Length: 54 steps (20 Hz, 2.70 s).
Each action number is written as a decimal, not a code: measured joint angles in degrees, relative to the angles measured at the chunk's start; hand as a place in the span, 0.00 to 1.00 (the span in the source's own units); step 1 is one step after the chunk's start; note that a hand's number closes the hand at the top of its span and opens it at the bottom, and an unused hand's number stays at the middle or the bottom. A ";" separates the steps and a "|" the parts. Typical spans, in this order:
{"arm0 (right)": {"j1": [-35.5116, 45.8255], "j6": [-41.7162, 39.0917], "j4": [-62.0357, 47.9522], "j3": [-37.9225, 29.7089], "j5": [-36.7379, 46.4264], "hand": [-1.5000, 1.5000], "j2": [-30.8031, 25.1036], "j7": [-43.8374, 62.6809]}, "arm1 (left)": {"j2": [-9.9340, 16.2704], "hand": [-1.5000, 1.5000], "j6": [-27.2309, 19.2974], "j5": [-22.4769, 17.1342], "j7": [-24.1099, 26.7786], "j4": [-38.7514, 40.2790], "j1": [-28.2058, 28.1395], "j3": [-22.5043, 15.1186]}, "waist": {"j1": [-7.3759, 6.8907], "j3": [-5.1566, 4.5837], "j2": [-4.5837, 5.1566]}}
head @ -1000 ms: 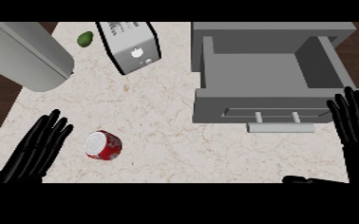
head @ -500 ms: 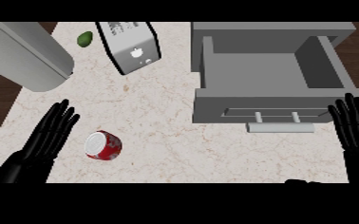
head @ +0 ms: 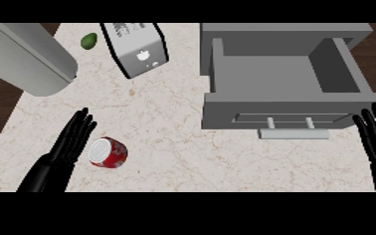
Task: Pick up the can, place it into the drawer and close the drawer
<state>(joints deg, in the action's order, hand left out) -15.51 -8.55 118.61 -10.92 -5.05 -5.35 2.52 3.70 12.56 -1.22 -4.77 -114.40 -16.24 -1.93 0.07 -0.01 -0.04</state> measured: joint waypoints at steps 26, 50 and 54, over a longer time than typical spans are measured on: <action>2.11 -1.17 -1.79 -0.28 3.73 0.00 3.13 -1.08 | 3.17 0.00 3.04 3.11 19.58 26.68 5.03 9.54 | -0.02 0.01 0.02; 1.99 -1.85 3.01 -1.27 3.36 0.00 4.25 2.73 | 5.46 0.00 2.95 5.44 33.67 52.44 13.82 13.17 | 0.07 0.00 0.02; 1.75 -2.81 2.07 -1.80 2.85 0.00 4.18 1.38 | 6.09 0.00 3.12 5.36 34.39 55.51 16.18 13.34 | 0.10 -0.01 0.02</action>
<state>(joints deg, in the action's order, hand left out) -13.76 -11.36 120.68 -12.72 -2.20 -1.18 3.90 9.78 15.68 4.14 29.63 -58.89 -0.06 11.41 0.17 -0.02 -0.02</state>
